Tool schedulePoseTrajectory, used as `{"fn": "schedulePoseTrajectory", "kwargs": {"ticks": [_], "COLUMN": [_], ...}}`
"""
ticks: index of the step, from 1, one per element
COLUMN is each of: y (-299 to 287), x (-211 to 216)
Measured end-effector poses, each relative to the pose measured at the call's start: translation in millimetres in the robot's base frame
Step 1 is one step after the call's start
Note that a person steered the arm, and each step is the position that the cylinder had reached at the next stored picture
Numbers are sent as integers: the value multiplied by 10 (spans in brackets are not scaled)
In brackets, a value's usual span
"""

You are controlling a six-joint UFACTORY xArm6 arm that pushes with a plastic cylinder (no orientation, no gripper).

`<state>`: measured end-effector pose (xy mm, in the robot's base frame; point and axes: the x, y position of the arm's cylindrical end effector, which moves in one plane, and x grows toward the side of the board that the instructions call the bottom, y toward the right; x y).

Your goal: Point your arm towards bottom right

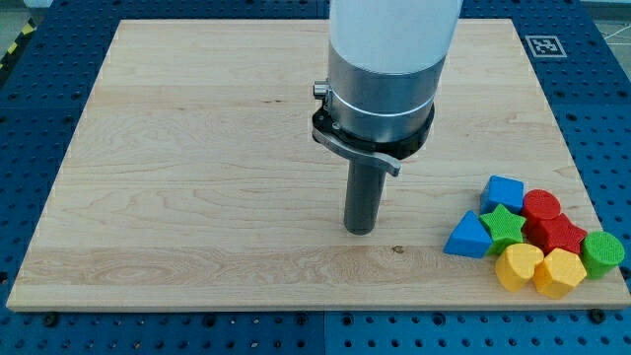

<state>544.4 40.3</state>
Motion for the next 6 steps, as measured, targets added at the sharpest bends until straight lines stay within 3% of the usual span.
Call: {"fn": "schedulePoseTrajectory", "kwargs": {"ticks": [1, 2, 6], "y": [0, -8, 255], "x": [0, 423, 736]}}
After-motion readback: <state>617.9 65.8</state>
